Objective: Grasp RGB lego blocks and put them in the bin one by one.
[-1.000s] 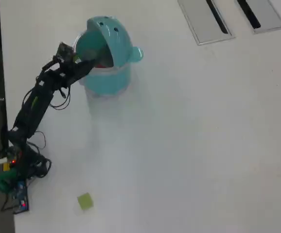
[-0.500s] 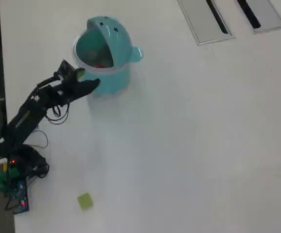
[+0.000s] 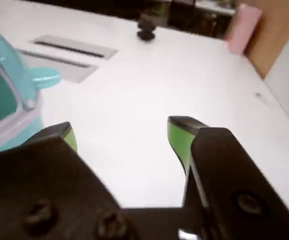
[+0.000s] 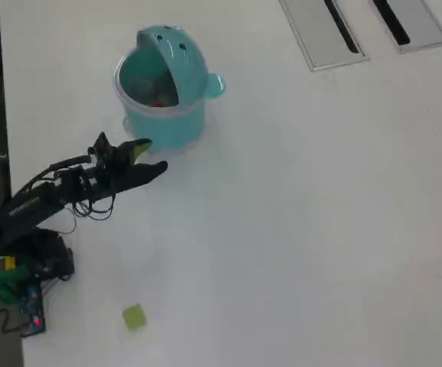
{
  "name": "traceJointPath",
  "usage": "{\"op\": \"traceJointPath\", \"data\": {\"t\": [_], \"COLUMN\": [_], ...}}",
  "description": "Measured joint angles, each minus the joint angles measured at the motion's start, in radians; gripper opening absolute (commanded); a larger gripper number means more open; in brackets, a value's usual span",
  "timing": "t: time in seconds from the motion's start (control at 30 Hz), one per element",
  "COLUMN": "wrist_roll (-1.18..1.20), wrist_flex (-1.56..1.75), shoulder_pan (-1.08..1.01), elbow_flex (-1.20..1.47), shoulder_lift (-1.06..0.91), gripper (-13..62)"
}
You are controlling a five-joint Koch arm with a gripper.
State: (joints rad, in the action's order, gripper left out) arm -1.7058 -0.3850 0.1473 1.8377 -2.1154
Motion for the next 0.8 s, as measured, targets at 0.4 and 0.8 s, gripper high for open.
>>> {"op": "traceJointPath", "data": {"t": [0.4, 0.8], "wrist_roll": [0.021, 0.072], "wrist_flex": [0.261, 0.261], "shoulder_pan": [-0.193, -0.284], "elbow_flex": [0.204, 0.307], "shoulder_lift": [-0.101, -0.175], "gripper": [33.7, 33.8]}}
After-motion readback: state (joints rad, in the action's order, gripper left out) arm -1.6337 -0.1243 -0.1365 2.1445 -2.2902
